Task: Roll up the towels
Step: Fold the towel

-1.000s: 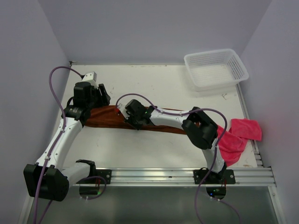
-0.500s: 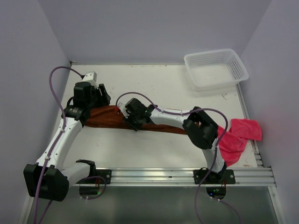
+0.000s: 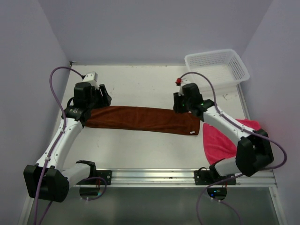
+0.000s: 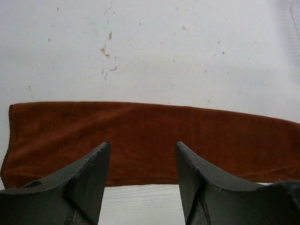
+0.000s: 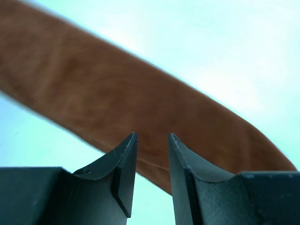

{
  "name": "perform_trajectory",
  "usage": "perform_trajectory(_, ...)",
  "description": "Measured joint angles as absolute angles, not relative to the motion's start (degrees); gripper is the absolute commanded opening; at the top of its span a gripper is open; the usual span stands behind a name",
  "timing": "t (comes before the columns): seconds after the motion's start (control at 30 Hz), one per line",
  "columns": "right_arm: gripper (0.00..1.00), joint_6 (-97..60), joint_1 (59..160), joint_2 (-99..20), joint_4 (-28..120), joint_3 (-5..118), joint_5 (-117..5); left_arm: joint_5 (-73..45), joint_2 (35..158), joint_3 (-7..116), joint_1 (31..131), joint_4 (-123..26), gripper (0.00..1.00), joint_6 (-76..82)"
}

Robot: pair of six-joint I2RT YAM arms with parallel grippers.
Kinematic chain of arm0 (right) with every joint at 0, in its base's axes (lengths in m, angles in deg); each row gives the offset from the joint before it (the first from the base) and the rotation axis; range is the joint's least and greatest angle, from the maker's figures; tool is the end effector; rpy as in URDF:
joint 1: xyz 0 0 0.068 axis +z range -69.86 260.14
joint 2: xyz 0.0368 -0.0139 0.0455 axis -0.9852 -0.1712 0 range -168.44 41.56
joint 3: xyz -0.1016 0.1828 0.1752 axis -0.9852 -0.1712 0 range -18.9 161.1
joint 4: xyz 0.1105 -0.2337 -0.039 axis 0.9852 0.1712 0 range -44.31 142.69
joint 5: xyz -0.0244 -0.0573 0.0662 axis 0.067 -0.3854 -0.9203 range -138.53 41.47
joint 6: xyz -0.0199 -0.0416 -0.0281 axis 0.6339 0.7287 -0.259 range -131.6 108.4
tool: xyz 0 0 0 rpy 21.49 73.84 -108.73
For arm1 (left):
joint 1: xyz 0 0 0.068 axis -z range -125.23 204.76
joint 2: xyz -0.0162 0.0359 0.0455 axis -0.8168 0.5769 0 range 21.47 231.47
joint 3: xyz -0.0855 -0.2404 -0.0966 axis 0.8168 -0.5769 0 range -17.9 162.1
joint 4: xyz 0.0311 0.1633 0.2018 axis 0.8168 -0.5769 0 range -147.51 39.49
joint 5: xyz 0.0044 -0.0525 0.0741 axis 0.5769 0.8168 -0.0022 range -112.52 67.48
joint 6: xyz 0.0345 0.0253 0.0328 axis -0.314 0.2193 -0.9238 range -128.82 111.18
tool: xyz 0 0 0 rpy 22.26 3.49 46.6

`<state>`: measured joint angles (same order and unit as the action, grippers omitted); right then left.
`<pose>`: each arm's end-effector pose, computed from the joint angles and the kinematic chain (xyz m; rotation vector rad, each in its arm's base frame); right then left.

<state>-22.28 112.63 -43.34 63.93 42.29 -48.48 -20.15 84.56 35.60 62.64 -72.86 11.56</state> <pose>0.2754 0.1754 0.2595 -0.4411 2.2917 0.3816 0.2426 -0.0350 0.3093 -0.2094 2.1359 -0.3337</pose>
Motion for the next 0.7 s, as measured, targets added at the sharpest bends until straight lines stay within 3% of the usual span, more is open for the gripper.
perform_trajectory(0.17, 0.35, -29.6, 96.8, -35.3, 64.6, 32.9, -45.7, -20.0, 84.6, 35.6, 62.6, -72.9, 0.61, 11.6)
perform_trajectory(0.37, 0.37, -35.9, 82.4, -36.5, 64.2, 27.9, -47.7, -19.8, 84.6, 35.6, 62.6, -72.9, 0.61, 11.6)
perform_trajectory(0.7, 0.36, -38.4, 78.5, -43.7, 59.9, 25.2, -53.4, -19.6, 84.6, 35.6, 62.6, -72.8, 0.61, 11.6)
